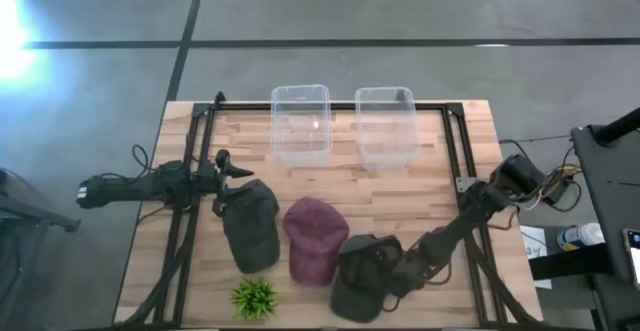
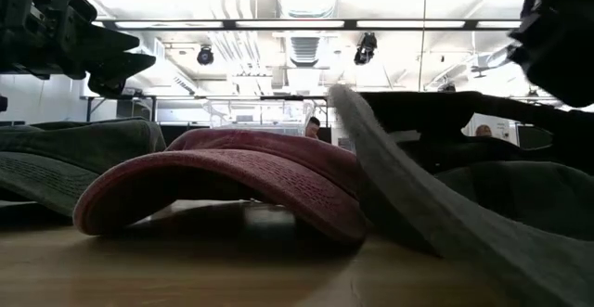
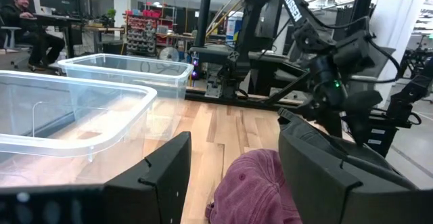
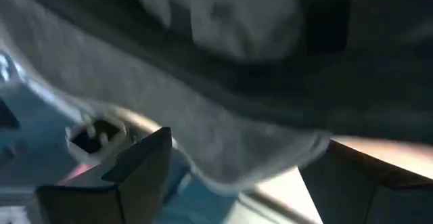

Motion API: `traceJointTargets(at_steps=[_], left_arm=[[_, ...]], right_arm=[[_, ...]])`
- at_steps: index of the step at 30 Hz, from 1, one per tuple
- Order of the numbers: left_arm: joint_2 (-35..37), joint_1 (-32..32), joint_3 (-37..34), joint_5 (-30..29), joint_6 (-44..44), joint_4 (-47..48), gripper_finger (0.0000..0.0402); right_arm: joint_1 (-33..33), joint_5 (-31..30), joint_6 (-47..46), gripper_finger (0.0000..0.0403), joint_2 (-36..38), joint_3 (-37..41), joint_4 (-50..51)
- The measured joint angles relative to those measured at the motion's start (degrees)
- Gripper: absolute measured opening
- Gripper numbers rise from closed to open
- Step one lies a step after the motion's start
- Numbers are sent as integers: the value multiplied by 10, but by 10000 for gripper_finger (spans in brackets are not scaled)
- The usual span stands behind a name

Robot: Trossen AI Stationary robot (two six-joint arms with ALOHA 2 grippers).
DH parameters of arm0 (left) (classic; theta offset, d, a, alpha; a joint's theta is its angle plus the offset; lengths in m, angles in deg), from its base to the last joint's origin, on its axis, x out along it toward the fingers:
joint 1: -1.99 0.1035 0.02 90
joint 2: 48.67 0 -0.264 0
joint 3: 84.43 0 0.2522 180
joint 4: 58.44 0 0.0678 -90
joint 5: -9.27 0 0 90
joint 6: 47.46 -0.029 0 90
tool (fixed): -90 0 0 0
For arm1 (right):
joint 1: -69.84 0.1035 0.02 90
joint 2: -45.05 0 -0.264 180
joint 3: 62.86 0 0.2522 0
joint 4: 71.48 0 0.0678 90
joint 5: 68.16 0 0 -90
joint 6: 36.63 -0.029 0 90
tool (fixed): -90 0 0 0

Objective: Pick & Place hat
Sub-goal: Put the right black cap into the right transparent bin

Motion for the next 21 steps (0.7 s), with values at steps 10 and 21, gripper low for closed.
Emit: traceJointTargets(at_steps=[10, 21], left_arm=[[0, 0, 0, 0, 0, 0, 218], [0, 0, 0, 0, 0, 0, 218]], right_arm=[[0, 0, 4, 227, 4, 41, -15], [-1, 6, 48, 20, 12, 58, -55]])
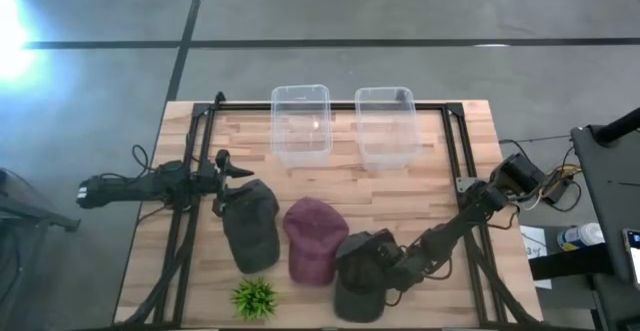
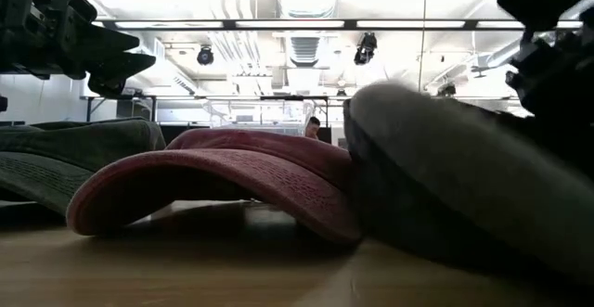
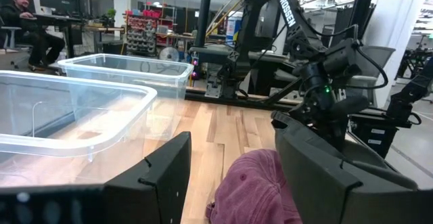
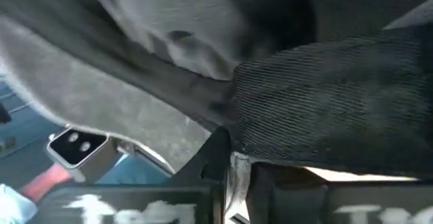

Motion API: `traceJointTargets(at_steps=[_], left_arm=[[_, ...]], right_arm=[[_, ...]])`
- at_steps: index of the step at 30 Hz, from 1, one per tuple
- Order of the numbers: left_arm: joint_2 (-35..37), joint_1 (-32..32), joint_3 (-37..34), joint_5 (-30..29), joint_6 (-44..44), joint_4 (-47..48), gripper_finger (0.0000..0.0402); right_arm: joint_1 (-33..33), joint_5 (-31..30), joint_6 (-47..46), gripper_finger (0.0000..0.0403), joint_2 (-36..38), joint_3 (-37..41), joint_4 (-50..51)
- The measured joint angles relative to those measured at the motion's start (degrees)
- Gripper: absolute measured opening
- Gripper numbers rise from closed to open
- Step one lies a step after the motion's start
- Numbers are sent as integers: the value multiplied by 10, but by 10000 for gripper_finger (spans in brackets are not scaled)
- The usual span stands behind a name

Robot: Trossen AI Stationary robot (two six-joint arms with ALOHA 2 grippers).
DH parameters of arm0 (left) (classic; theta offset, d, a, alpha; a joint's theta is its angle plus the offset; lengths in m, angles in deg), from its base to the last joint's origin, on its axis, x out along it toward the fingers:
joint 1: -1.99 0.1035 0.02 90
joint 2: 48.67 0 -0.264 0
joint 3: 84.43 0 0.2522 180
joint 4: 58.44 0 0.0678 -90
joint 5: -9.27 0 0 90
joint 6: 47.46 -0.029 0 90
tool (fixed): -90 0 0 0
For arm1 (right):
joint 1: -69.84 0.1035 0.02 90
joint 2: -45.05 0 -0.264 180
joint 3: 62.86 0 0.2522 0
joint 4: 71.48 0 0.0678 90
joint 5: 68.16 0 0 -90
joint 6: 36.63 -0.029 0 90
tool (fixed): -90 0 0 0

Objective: Pick & Place hat
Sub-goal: Put the right black cap into the right transparent bin

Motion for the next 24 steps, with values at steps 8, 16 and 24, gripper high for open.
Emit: traceJointTargets(at_steps=[8, 16, 24], left_arm=[[0, 0, 0, 0, 0, 0, 218], [0, 0, 0, 0, 0, 0, 218], [0, 0, 0, 0, 0, 0, 218]], right_arm=[[12, -121, 91, 14, 92, -54, 130], [-18, -445, 113, 13, 226, -175, 461], [-194, -567, 339, 13, 247, -300, 628]])
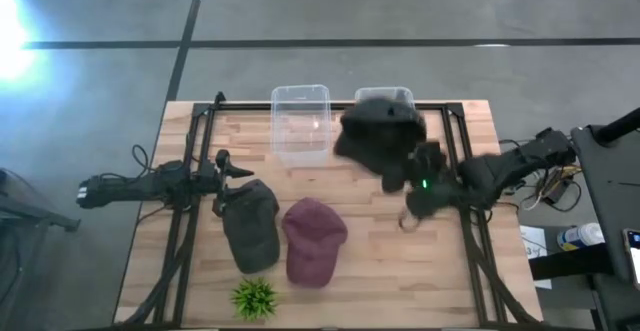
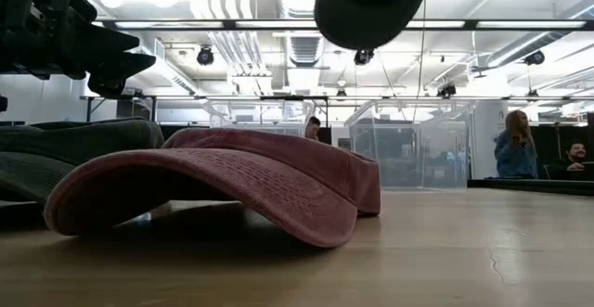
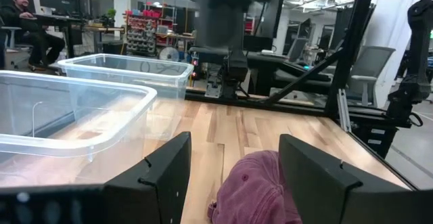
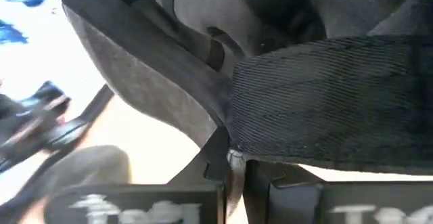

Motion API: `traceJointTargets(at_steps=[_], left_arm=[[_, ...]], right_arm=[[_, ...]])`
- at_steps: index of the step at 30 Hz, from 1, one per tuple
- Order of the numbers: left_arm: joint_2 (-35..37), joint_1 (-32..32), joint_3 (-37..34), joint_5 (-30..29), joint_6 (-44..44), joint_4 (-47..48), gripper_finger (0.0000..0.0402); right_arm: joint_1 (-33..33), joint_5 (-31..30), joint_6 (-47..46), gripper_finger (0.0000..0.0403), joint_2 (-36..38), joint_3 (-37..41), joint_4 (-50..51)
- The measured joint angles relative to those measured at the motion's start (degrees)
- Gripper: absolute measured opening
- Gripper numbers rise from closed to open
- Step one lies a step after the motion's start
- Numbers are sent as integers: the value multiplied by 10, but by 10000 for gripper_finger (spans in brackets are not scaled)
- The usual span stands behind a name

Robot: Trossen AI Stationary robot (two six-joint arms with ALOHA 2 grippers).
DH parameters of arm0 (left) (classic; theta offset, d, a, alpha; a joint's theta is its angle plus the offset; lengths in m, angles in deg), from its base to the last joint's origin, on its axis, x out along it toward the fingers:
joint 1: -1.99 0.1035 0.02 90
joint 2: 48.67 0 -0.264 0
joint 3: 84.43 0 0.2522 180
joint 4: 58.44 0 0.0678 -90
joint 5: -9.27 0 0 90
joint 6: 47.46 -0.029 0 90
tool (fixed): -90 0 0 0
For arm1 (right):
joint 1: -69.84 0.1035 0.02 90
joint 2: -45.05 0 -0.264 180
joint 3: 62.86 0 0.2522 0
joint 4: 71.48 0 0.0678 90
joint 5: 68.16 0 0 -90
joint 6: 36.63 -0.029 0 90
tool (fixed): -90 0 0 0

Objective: Pick & Place hat
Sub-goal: Put the right black cap into the right transparent bin

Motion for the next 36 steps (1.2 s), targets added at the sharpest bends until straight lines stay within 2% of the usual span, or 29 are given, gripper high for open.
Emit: traceJointTargets(at_steps=[3, 7, 14, 20, 28, 31, 36], left_arm=[[0, 0, 0, 0, 0, 0, 218], [0, 0, 0, 0, 0, 0, 218], [-1, 0, 0, 0, 0, 0, 218], [-1, 0, 0, 0, 0, 0, 218], [-1, 0, 0, 0, 0, 0, 218], [-1, 0, 0, 0, 0, 0, 218], [-1, 0, 0, 0, 0, 0, 218]], right_arm=[[-79, -7, 47, 13, -9, -21, 32], [-174, -6, 58, 13, -29, -22, 82], [-278, 11, 85, 13, -75, -4, 130], [-351, 123, 105, 13, -114, 23, 105], [-406, 310, 153, 14, -124, 111, -2], [-410, 335, 154, 31, -121, 139, -9], [-397, 346, 124, 90, -99, 150, -7]])
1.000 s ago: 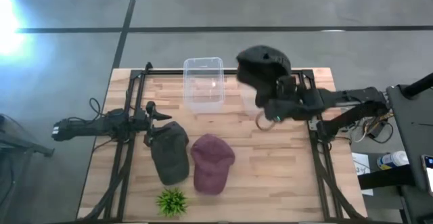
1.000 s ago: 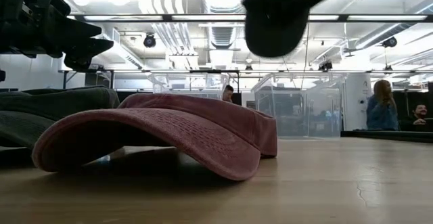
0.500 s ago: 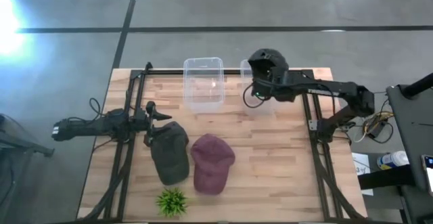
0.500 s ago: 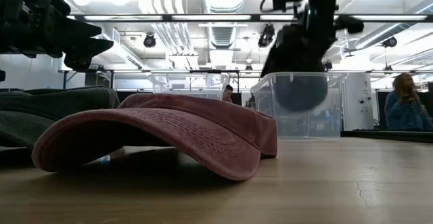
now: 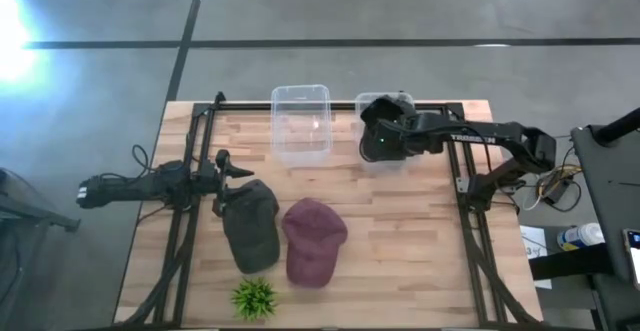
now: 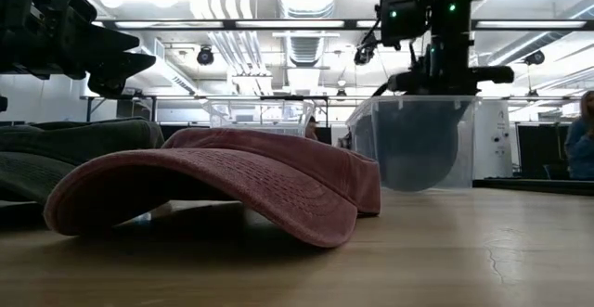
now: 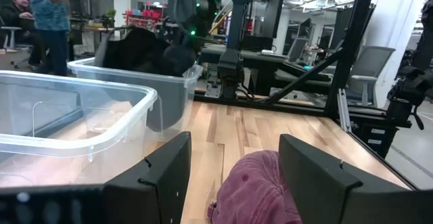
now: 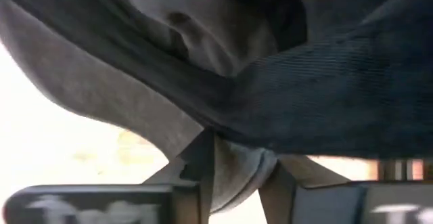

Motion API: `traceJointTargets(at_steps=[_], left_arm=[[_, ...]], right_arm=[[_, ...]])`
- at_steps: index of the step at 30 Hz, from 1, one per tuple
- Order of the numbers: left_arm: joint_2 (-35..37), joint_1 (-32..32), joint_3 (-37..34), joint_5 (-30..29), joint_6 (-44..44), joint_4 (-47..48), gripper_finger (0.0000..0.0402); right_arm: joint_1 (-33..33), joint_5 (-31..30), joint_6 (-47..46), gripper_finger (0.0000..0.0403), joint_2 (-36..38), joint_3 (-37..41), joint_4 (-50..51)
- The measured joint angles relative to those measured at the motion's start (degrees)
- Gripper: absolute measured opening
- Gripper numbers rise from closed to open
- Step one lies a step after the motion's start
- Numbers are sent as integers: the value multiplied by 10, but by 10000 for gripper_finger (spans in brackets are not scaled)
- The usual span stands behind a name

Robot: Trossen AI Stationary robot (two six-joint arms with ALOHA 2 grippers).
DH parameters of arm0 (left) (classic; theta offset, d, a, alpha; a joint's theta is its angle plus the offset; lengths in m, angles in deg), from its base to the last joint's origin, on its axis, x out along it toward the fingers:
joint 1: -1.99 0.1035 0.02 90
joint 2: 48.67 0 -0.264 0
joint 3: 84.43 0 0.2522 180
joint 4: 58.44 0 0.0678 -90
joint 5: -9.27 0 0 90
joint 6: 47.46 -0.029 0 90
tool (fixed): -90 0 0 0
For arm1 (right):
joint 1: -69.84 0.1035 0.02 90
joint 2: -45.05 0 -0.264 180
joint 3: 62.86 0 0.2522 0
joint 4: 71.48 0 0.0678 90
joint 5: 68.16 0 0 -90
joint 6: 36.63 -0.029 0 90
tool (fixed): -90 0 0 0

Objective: Pick & Place hat
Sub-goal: Put the right black cap into the right transparent bin, then put the pink cap into the left transparent bin

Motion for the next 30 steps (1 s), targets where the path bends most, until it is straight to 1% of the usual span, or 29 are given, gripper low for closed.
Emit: traceJointTargets(at_steps=[2, 4, 7, 9, 13, 17, 19, 22, 24, 25, 27, 30], left_arm=[[0, 0, 0, 0, 0, 0, 218], [0, 0, 0, 0, 0, 0, 218], [0, 0, 0, 0, 0, 0, 218], [0, 0, 0, 0, 0, 0, 218], [0, 0, 0, 0, 0, 0, 218], [0, 0, 0, -1, 12, -16, 218], [0, 0, 0, 3, 92, -38, 218], [0, 0, 0, 6, 276, -76, 218], [0, 0, 0, 6, 377, -92, 218], [0, 0, 0, 7, 414, -96, 218], [0, 0, 0, 8, 460, -102, 218], [-1, 0, 0, 8, 477, -105, 218]], right_arm=[[10, -9, 11, 112, 15, -10, -2], [29, -39, 33, 129, 33, -30, -6], [62, -91, 63, 145, 60, -63, -17], [77, -115, 77, 150, 76, -83, -34], [106, -123, 142, 152, 94, -118, -71], [139, -84, 183, 153, 97, -147, -92], [154, -53, 185, 153, 91, -158, -93], [193, -8, 209, 153, 72, -167, -98], [232, 5, 219, 152, 54, -169, -110], [251, 7, 223, 152, 45, -171, -118], [284, 9, 227, 153, 28, -174, -129], [313, 22, 215, 160, 4, -180, -151]])
